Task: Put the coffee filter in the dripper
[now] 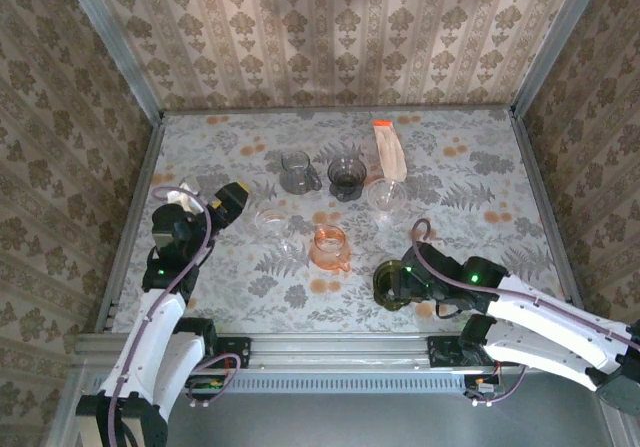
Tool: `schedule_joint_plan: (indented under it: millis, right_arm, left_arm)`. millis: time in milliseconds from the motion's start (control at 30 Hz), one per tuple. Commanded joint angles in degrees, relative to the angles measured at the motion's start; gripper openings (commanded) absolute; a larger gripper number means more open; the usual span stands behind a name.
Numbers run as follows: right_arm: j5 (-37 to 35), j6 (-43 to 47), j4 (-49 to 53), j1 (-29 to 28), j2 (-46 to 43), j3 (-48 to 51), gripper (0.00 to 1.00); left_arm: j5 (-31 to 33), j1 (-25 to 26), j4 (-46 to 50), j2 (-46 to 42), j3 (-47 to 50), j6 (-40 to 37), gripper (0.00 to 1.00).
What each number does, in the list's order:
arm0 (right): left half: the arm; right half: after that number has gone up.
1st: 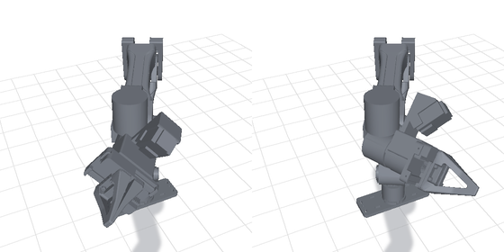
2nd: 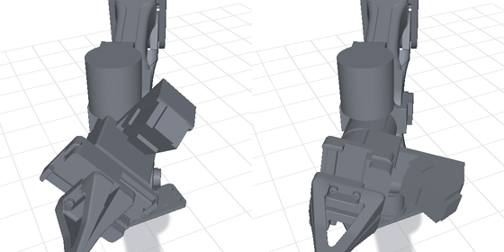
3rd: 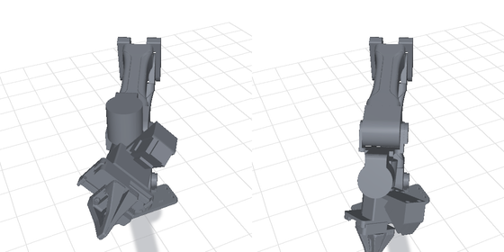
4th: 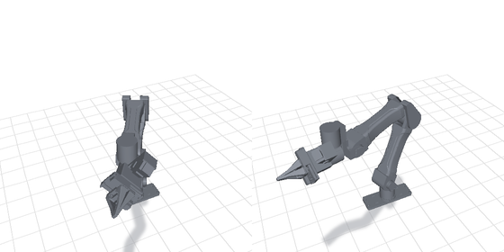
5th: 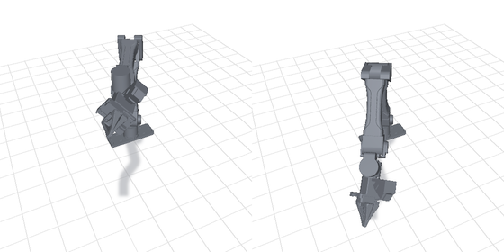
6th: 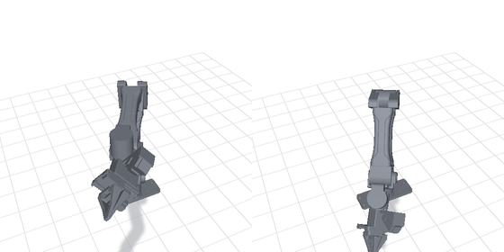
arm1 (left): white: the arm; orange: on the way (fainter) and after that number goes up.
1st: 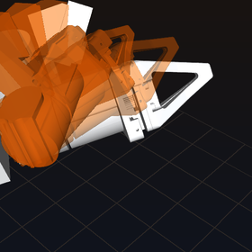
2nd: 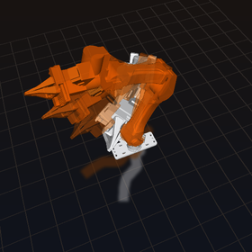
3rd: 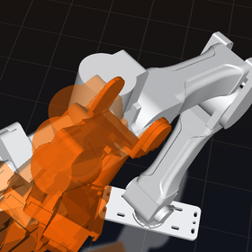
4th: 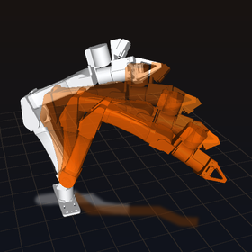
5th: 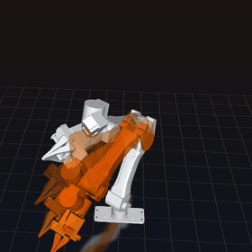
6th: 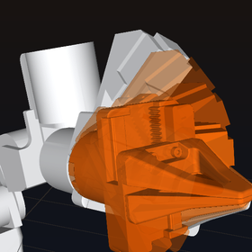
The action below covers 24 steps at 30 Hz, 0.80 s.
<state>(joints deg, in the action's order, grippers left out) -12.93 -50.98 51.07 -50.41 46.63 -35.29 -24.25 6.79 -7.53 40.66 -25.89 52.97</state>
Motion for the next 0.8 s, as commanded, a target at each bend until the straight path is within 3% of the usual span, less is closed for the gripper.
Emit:
schedule_joint_plan:
  millis: [0, 200, 533, 667, 767]
  right_arm:
    - [3.7, -3.5, -0.7, 0.4, -1.6, 1.7, 0.83]
    - [11.4, -5.1, -11.4, 0.4, -1.0, 3.6, 0.81]
    - [17.4, -3.2, -25.7, 0.0, 6.5, 1.1, 0.8]
    - [19.0, -1.9, -26.7, -0.1, 6.9, 0.9, 0.8]
    - [17.1, 0.3, -21.3, 0.0, 4.7, 0.6, 0.81]
  left_arm:
    - [-1.4, 0.3, -2.5, -0.1, 0.7, 0.8, 0.96]
    - [-1.4, 0.3, -2.8, -0.1, 0.8, 1.1, 0.96]
    - [-1.3, 0.3, -3.3, 0.1, 1.4, 1.3, 0.96]
    - [-1.4, 0.3, -3.8, 0.4, 1.8, 1.7, 0.96]
    - [-1.5, 0.3, -4.4, 0.8, 2.1, 1.9, 0.96]
